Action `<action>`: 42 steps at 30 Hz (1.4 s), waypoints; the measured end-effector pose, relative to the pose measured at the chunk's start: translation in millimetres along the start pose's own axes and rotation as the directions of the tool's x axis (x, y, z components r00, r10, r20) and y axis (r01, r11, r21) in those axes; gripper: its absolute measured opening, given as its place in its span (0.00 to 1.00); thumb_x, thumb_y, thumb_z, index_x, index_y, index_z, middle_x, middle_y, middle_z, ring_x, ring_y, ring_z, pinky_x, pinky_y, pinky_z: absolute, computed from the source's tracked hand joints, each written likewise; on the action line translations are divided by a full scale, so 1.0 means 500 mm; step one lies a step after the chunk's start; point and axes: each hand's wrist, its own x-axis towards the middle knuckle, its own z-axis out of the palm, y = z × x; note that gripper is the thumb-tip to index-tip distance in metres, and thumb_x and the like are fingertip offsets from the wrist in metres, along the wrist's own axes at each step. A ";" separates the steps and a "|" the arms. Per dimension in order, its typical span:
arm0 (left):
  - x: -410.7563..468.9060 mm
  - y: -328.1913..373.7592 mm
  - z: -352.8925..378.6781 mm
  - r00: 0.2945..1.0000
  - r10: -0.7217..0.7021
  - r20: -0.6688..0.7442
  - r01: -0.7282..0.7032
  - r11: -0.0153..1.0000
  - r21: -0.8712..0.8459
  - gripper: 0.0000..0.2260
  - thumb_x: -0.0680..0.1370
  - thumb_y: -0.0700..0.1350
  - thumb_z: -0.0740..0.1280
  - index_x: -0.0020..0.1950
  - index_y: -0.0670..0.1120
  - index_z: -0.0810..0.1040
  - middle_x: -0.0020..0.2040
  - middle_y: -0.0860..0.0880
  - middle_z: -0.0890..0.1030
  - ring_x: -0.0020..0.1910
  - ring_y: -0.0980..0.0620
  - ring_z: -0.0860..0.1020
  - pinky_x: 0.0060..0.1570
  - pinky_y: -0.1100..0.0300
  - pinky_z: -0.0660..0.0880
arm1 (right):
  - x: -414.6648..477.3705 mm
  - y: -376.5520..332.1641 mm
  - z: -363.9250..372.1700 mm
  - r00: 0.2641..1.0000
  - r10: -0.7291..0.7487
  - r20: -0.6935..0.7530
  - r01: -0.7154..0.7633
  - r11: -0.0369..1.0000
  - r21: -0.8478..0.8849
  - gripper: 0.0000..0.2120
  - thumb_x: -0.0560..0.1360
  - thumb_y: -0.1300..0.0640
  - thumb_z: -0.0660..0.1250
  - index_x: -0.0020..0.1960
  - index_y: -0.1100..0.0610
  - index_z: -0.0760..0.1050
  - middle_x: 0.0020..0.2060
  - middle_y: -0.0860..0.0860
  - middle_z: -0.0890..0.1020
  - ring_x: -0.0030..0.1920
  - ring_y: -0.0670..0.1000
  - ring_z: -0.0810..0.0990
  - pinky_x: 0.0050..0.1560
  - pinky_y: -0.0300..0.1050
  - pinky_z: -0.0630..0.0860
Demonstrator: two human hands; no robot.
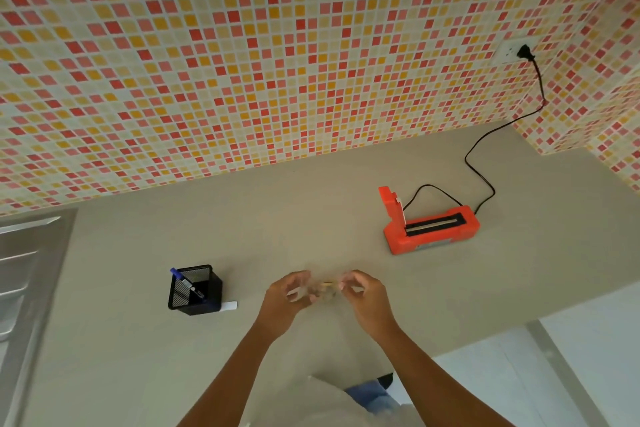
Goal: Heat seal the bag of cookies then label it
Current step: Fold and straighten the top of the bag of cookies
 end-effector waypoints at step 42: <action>0.054 0.003 -0.004 0.945 -0.321 -0.054 0.326 0.935 0.138 0.15 0.63 0.37 0.82 0.41 0.33 0.80 0.34 0.42 0.83 0.32 0.48 0.80 0.33 0.57 0.79 | 0.080 0.069 0.051 0.886 0.392 0.247 -0.368 0.920 -0.137 0.11 0.60 0.58 0.83 0.35 0.55 0.81 0.32 0.49 0.82 0.34 0.44 0.79 0.38 0.37 0.75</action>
